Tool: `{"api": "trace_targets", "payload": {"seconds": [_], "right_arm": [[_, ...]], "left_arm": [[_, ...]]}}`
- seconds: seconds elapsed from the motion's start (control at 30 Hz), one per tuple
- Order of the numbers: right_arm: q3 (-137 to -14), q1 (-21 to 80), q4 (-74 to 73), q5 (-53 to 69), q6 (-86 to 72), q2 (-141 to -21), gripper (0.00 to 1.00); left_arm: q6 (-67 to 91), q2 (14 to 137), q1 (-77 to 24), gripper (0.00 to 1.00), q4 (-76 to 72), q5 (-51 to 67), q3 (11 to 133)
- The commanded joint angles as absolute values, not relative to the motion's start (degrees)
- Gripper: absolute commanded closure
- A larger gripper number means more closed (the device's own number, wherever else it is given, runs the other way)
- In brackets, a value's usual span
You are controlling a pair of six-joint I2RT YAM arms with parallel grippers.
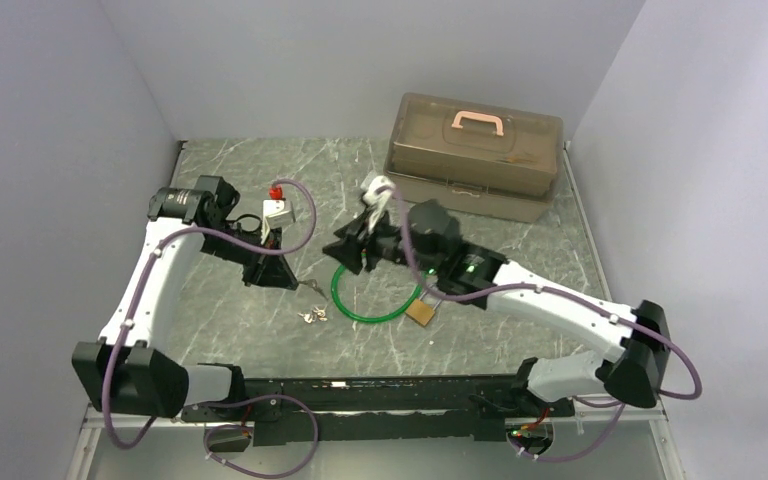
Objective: Unlock with the key
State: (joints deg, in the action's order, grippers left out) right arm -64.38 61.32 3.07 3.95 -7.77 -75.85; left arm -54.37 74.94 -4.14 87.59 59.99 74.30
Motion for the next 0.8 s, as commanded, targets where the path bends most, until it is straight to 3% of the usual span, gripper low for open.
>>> {"api": "trace_targets", "payload": {"seconds": [0.0,0.3,0.5,0.77], "right_arm": [[-64.5,53.3,8.3,25.3,-12.7,-71.4,0.53],[-70.4,50.3,4.7,48.9,-13.0,-78.3,0.49],[-69.4,50.9,5.7,50.2,-12.7,-77.9,0.47],[-69.3,53.2,7.1,46.8,-12.5,-80.2,0.54]], "left_arm": [[-55.9,70.5,-7.1,1.0,89.8,56.6,79.2],[-52.6,69.0,-11.9,1.0,89.9,53.7,86.3],[-50.9,70.0,-12.1,1.0,89.5,54.9,87.8],[-49.4,71.1,-13.0,1.0,89.9,56.2,89.9]]}}
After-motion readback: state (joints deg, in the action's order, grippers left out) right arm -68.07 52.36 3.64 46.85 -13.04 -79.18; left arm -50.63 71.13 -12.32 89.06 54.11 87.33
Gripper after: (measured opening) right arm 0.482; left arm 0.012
